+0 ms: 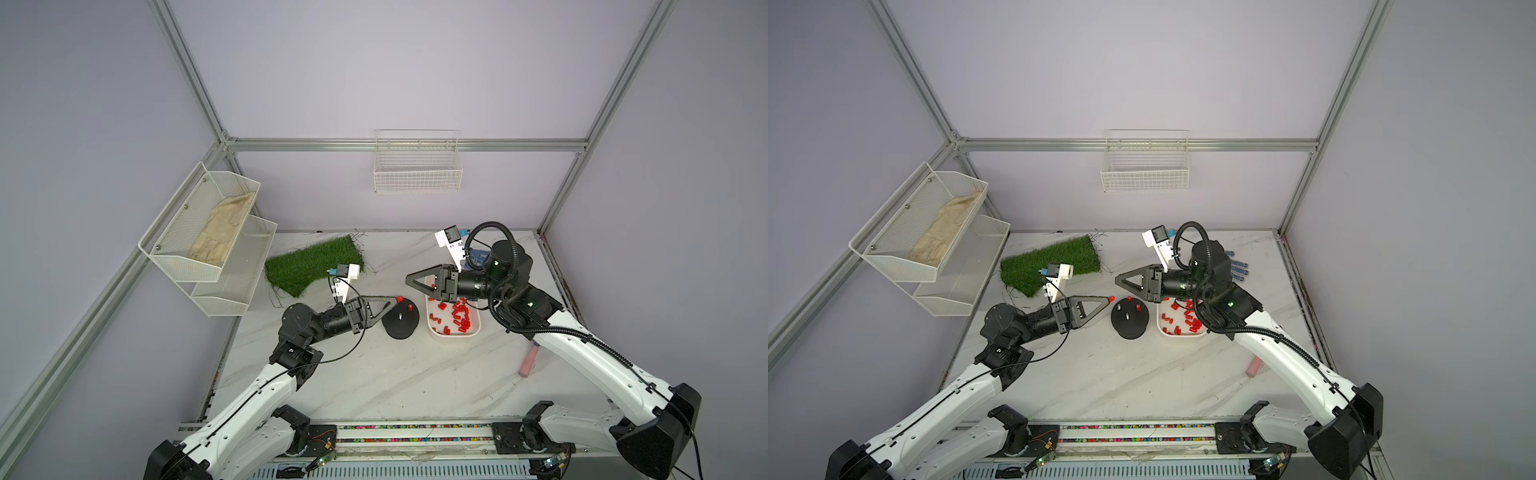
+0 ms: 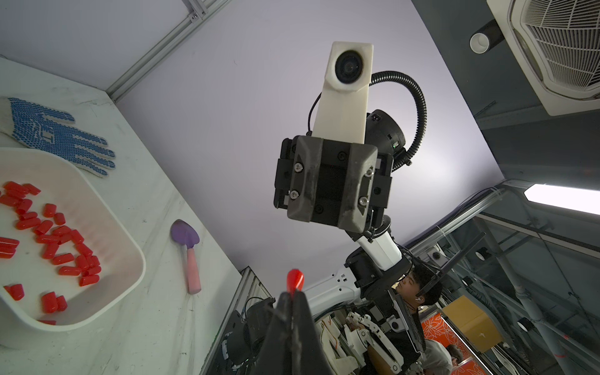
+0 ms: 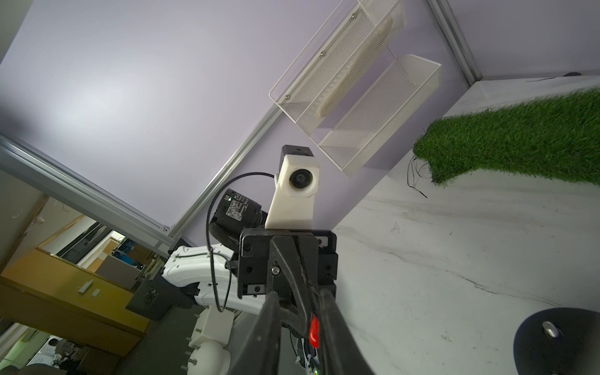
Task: Cover the protruding screws with screw protection sleeves
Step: Adjust the screw protection sleeve.
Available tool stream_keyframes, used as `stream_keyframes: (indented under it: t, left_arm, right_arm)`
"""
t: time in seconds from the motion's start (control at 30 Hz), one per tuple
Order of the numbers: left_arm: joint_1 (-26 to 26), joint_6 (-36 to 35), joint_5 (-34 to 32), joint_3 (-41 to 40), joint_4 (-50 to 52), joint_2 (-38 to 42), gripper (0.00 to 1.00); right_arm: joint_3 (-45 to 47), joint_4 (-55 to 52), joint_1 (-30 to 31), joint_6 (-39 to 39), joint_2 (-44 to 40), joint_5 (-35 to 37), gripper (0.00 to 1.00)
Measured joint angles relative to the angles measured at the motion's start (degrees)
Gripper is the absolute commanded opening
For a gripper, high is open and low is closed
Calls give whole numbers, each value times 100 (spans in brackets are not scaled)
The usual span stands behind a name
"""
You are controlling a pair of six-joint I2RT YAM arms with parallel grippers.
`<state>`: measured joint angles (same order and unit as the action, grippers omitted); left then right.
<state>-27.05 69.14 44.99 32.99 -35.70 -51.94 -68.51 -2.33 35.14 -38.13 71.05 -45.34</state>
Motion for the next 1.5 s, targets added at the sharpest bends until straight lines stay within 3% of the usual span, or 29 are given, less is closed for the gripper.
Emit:
stream_keyframes:
  t: [0.3, 0.97, 1.5]
  left_arm:
    - [-2, -2, 4, 0, 26, 22, 0]
    - [-4, -127, 0, 0, 127, 20, 0]
    - [-4, -131, -7, 0, 157, 22, 0]
  right_arm:
    - [-170, -846, 0, 304, 313, -243, 25]
    - [-170, -833, 105, 354, 310, -774, 22]
    - [-173, -894, 177, 503, 310, -595, 12]
